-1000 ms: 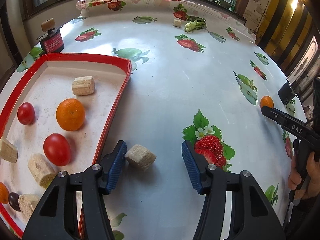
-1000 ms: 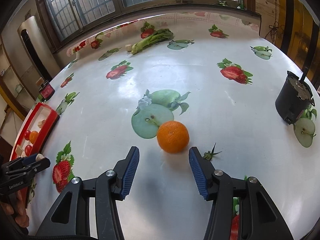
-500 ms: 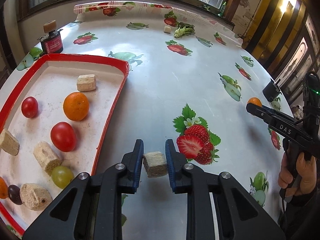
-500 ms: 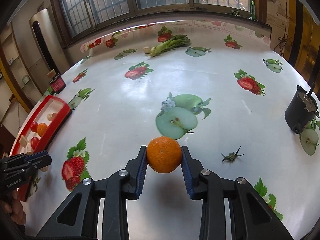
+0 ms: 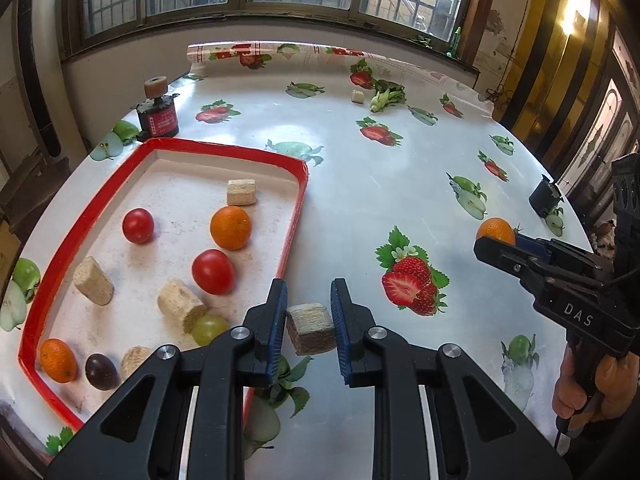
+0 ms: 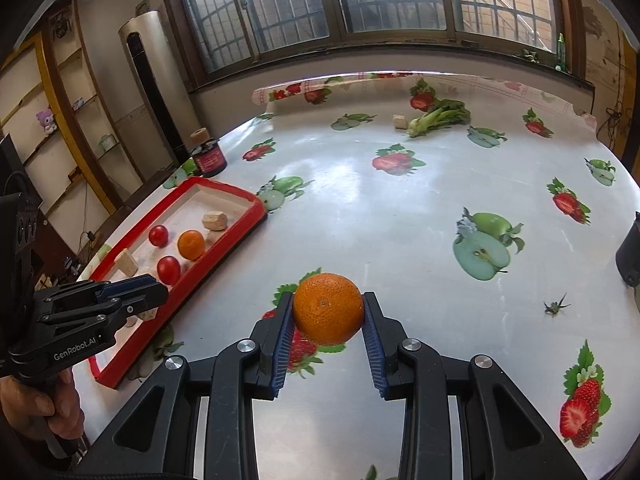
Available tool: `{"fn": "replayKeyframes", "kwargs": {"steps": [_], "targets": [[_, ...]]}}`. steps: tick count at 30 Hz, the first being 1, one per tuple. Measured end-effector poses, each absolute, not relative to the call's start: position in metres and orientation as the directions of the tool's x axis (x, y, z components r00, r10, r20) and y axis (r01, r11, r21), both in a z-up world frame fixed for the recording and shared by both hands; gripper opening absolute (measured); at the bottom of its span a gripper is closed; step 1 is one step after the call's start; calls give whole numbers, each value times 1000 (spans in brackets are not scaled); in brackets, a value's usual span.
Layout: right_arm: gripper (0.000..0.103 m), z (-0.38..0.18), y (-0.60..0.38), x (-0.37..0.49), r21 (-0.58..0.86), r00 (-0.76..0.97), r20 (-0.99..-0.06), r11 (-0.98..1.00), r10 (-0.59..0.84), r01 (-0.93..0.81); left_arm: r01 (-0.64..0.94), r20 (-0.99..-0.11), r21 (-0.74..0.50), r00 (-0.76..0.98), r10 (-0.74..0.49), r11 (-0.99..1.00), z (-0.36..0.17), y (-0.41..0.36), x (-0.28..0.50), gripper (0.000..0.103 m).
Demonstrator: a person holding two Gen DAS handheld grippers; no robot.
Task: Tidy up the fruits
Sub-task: 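Carry the cork cube with the left tool while the right tool carries the orange over the tray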
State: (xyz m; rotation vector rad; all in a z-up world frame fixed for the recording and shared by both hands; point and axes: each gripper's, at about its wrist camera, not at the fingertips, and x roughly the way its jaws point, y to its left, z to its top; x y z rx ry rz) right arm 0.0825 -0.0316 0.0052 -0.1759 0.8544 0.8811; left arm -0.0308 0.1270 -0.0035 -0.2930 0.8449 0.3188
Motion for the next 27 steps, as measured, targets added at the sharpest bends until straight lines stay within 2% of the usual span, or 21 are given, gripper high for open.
{"fn": "replayKeyframes", "kwargs": {"steps": [27], "targets": [[34,19,46,23,176,241,-713,502,658,-847,-489,-739,-135,629,241,862,8,174,-79,20]]}}
